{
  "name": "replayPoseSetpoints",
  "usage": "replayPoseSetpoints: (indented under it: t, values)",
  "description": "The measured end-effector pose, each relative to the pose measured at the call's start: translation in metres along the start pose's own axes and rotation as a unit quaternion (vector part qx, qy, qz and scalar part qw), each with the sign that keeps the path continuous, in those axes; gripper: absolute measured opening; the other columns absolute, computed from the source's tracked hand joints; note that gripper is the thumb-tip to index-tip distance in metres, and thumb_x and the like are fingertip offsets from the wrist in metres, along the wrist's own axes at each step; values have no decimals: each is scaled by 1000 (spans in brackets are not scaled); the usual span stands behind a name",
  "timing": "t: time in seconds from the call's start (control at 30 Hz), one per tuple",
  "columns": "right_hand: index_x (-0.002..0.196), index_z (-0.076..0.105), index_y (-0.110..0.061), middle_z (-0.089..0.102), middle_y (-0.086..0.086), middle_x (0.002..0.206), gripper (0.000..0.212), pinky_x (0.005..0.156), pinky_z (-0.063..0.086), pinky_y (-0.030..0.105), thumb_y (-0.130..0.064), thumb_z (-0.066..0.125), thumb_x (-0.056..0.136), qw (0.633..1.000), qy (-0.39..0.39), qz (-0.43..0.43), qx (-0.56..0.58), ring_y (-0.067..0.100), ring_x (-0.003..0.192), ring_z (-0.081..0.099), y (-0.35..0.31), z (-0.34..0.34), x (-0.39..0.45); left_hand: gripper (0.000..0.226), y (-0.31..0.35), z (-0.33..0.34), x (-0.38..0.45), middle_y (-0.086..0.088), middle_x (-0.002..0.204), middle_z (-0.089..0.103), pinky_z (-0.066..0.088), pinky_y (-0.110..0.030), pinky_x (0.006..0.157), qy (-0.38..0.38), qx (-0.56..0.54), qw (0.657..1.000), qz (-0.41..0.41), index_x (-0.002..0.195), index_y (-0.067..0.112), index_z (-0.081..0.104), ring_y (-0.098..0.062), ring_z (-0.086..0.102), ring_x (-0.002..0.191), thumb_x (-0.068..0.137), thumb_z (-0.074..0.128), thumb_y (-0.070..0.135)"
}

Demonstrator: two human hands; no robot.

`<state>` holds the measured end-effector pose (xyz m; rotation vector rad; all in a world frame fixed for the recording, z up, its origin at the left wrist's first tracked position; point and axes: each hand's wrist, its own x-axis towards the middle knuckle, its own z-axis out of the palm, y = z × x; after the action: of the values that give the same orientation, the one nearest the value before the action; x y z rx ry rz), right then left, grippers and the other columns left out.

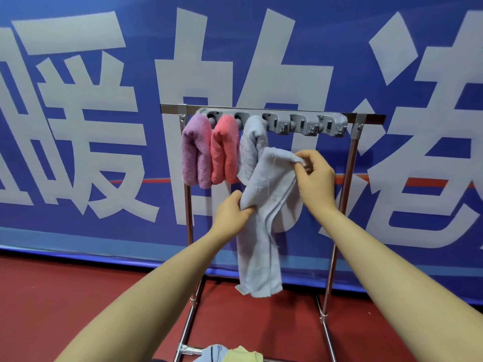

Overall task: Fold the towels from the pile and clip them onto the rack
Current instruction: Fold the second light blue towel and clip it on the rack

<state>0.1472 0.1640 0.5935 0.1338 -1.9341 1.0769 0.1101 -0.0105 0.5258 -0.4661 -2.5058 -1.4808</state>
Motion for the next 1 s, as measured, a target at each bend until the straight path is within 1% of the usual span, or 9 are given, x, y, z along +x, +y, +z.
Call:
replayPoseSetpoints:
  t: [0.07,0.13,0.2,0.3,0.43,0.57,0.73,0.87,1.0]
  values:
    - [96,59,-16,63,-3,91,7,79,49,45,-14,53,91,994,-19,29,-107,22,83,58,16,-7,-3,14,5,-4,3,3,65,55,45,-40,63,22,46,998,25,71,14,49,-20,52,68,75,62,19]
    - [97,57,-12,65,1,95,8,84,47,49,-13,52,91,983,-51,56,-166,26,87,59,28,-11,-9,14,12,-10,4,8,63,54,43,-36,61,48,92,994,46,66,21,49,-19,52,67,72,61,17]
    - [102,57,-10,65,4,101,12,90,43,45,-11,53,90,973,-79,74,-204,28,91,58,35,-10,-16,5,19,-13,6,4,68,59,46,-37,64,59,124,988,68,71,19,55,-22,55,72,70,59,17]
    - [113,53,-11,58,5,114,27,95,32,37,-8,55,87,960,-117,83,-239,26,103,53,38,-2,-25,12,31,-15,6,-2,82,66,44,-36,66,74,189,975,89,84,14,58,-26,57,80,73,57,18]
    - [130,44,-18,46,-1,128,54,94,21,31,-10,55,78,957,-207,5,-204,21,118,40,29,15,-32,11,46,-12,8,-11,88,66,26,-31,63,74,309,936,150,88,10,54,-35,57,85,78,54,15]
    - [131,42,-24,46,-9,125,62,91,18,27,-32,48,70,934,-281,-94,-199,14,112,41,17,26,-40,4,51,-10,13,-11,88,66,26,-31,66,63,357,913,184,85,11,50,-35,57,85,82,49,15]
    - [113,57,-15,56,2,104,57,80,28,37,-49,64,68,877,-194,-221,-381,24,88,52,20,33,-37,8,48,-14,19,-11,83,65,25,-30,65,41,353,912,205,81,13,46,-34,57,79,76,50,7]
    - [92,64,-14,57,3,79,31,69,22,35,-25,76,66,862,-134,-270,-407,24,66,55,21,32,-30,12,44,-19,22,-8,80,65,29,-32,67,37,347,906,241,83,9,54,-33,57,75,71,56,9]
    - [75,60,-12,55,4,69,18,67,21,35,-3,70,65,866,-97,-282,-402,26,58,53,15,30,-25,13,44,-19,19,-3,83,63,34,-35,71,46,332,909,247,87,11,55,-29,58,78,76,58,17]
